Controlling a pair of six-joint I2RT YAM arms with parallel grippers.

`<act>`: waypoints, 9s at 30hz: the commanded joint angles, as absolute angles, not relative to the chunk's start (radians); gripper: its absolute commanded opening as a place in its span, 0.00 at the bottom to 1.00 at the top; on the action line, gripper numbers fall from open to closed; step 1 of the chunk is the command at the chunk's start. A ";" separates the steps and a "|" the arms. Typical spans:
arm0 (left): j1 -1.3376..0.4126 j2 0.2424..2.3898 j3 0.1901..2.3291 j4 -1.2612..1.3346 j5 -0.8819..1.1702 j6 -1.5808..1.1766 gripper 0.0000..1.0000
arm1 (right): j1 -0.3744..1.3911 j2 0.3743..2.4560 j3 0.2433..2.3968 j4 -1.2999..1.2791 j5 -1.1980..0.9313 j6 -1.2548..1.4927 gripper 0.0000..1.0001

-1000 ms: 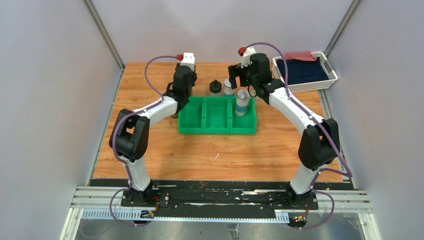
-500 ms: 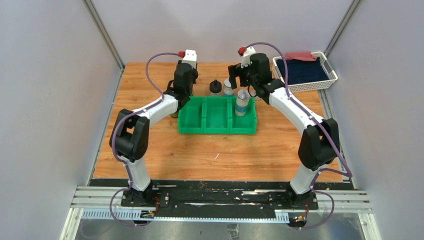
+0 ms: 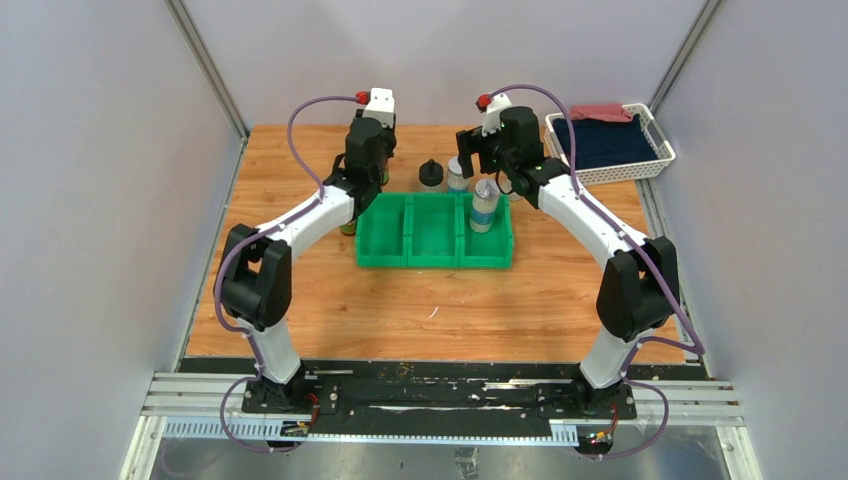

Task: Organize the condiment bottles
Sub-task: Pick up the bottle from the center of the board, then place the bottle in the storage box, then pick up the bottle from the center of the board.

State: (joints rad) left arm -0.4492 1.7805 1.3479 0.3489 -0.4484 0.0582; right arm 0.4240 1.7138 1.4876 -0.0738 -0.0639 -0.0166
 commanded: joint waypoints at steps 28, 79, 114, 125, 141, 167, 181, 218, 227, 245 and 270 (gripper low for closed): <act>-0.532 1.554 1.340 0.383 -0.543 0.099 0.00 | 0.411 1.595 1.463 -0.065 -0.089 0.020 0.94; -0.624 1.443 1.103 0.391 -0.571 0.005 0.00 | 0.422 1.497 1.348 -0.035 -0.077 0.051 0.94; -0.624 1.517 1.002 0.533 -0.549 0.019 0.00 | 0.423 1.512 1.334 -0.021 -0.074 0.043 0.94; -0.613 1.553 0.991 0.582 -0.520 0.042 0.00 | 0.422 1.519 1.330 -0.017 -0.071 0.038 0.94; -0.587 1.576 0.944 0.645 -0.522 0.033 0.00 | 0.423 1.525 1.327 -0.017 -0.072 0.038 0.94; -0.575 1.605 0.910 0.735 -0.512 0.020 0.00 | 0.423 1.542 1.347 -0.032 -0.071 0.029 0.94; -0.570 1.628 0.889 0.796 -0.512 0.028 0.00 | 0.425 1.555 1.353 -0.037 -0.067 0.023 0.94; -0.568 1.663 0.901 0.772 -0.570 0.075 0.03 | 0.429 1.568 1.343 -0.031 -0.064 0.023 0.94; -0.568 1.671 0.909 0.760 -0.555 0.060 0.52 | 0.429 1.567 1.341 -0.031 -0.062 0.019 0.94; -0.569 1.644 0.937 0.728 -0.572 0.049 0.86 | 0.428 1.558 1.351 -0.035 -0.058 0.013 0.94; -0.579 1.193 0.836 0.393 -0.735 -0.161 0.92 | 0.429 1.522 1.316 0.006 -0.102 0.048 0.94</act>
State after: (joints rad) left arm -0.5739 1.2224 0.9337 0.4580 -0.6647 -0.0910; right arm 0.4244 1.5513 1.3357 -0.0235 -0.0849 0.0334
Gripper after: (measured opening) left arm 0.908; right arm 0.942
